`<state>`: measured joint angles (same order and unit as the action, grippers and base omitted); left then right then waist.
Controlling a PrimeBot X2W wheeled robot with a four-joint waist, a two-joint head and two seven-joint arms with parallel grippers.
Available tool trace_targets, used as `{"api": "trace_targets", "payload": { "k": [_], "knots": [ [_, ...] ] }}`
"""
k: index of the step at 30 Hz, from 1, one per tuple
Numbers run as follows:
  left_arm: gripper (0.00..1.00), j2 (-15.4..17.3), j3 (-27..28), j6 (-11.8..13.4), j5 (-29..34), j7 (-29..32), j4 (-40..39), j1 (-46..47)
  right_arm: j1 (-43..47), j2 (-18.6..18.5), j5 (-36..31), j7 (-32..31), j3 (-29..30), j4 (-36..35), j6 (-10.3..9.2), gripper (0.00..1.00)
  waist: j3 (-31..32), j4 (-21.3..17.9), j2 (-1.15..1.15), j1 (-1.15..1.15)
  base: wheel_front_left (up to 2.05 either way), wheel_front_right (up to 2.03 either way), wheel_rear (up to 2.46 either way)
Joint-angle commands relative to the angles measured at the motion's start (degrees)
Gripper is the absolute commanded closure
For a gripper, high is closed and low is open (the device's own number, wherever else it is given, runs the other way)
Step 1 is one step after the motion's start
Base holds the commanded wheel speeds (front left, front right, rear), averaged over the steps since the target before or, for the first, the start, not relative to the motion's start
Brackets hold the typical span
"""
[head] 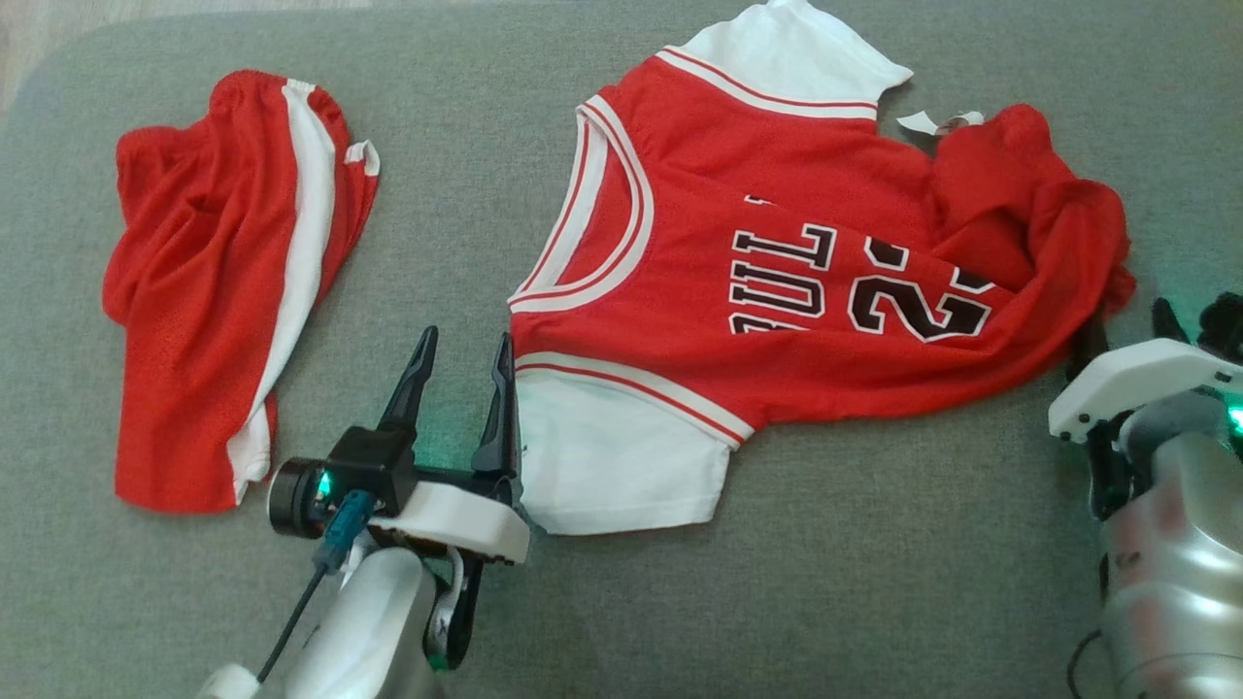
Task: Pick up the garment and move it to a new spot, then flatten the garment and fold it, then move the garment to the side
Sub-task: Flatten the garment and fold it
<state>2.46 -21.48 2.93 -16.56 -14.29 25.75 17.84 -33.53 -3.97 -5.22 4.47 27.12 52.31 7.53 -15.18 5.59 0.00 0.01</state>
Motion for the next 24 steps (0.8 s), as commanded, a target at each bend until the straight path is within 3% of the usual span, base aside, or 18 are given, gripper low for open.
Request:
{"api": "trace_targets", "payload": {
  "k": [1,2,3,13,22,23,24],
  "knots": [
    [0.0,0.42,1.94,-0.32,0.41,-0.71,-1.7,1.97,-1.0,0.07,-1.27,-0.27,-1.44,0.38,-0.04,0.18,-0.01,-0.04,0.0,-0.01,0.0,0.0,0.0],
    [0.0,0.42,1.97,-0.26,0.43,-0.71,-1.68,1.96,-1.22,0.0,-1.88,-0.15,-1.47,0.98,-0.04,0.78,0.01,-0.09,0.0,-0.01,0.0,0.0,0.0],
    [0.0,0.42,1.98,-0.19,0.42,-0.71,-1.65,1.94,-1.38,-0.07,-2.39,0.19,-1.5,1.49,-0.04,1.0,0.07,-0.19,0.0,-0.01,0.0,0.0,0.0],
    [0.0,0.42,2.37,0.29,-0.39,-0.71,-1.41,0.6,2.1,-0.57,-4.27,4.71,3.29,0.01,-0.04,1.0,3.96,-3.67,0.0,-0.01,0.0,0.0,0.0],
    [0.0,0.42,1.48,0.95,-2.01,-0.71,-1.7,-1.16,10.86,0.91,-3.78,1.59,5.91,-8.77,-0.04,1.0,8.38,-6.71,0.0,-0.01,0.0,0.0,0.0],
    [0.0,0.42,1.09,1.14,-2.4,-0.71,-1.68,-1.34,12.46,1.03,-2.25,1.04,5.16,-11.13,-0.04,0.0,9.04,-6.72,0.0,-0.01,0.0,0.0,0.0],
    [0.0,0.42,0.96,1.22,-2.55,-0.71,-1.7,-1.44,13.13,1.05,-1.1,1.46,3.6,-12.09,-0.04,0.0,9.36,-6.67,0.0,-0.01,0.0,0.0,0.0]
  ]
}}
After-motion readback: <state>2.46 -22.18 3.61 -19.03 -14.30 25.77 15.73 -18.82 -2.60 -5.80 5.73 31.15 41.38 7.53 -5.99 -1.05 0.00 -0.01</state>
